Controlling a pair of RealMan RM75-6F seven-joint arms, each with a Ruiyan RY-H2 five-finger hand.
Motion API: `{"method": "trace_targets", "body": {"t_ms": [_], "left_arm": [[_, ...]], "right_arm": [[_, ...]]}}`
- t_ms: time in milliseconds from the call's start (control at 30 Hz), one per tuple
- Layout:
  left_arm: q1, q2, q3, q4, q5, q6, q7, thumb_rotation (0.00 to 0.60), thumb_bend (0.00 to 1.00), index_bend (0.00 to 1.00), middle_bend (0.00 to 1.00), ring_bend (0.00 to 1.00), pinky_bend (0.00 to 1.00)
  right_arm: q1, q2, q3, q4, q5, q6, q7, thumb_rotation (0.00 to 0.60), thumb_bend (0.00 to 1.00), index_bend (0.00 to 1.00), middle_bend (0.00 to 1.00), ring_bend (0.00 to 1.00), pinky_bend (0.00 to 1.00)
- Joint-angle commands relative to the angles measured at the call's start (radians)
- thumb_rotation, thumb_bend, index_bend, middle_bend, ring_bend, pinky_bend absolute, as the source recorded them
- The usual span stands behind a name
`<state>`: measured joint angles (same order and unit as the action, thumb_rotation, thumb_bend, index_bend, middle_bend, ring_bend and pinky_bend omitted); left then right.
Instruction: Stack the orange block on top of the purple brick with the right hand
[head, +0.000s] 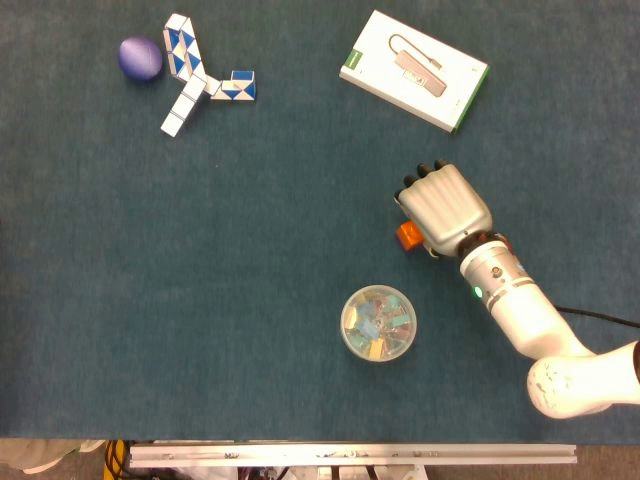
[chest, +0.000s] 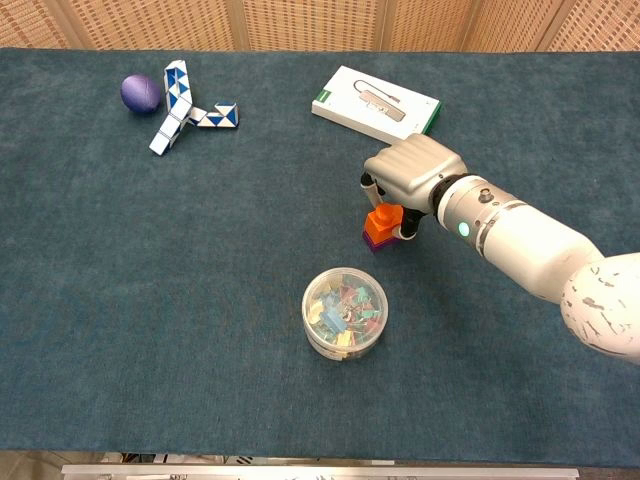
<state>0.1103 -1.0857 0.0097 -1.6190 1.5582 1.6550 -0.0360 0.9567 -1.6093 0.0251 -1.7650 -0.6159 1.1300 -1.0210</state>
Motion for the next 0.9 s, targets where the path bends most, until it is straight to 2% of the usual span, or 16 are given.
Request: {"method": "trace_targets", "body": {"t_ms": [33,733,900], "left_arm": [[0.000,0.000,0.000,0.000,0.000,0.000,0.000,0.600,0.24,0.33,0.33,0.29,0.18],[0.002,-0.001,0.000,0.003,-0.005,-0.004,-0.002,0.600,0.24,0.33,0.33,0.29,0.18],[0.001,0.001,-0.001,0.001,-0.004,-0.002,-0.004,0.600,0.24,0.33,0.33,0.29,0.18]], "right_arm": [[0.002,-0.001,-0.001,0.001,0.003,-0.001,-0.002,0.600,0.36,0.62,0.40,0.26,0.30],[0.013,-0.012,-0.009,0.020,0.020,-0.006,-0.007,0.600,0.36,0.62,0.40,0.26,0.30],[0.008,0.005,-0.003,0.006,0.002,-0.017,0.026,0.600,0.36,0.62,0.39,0.26,0.30]]}}
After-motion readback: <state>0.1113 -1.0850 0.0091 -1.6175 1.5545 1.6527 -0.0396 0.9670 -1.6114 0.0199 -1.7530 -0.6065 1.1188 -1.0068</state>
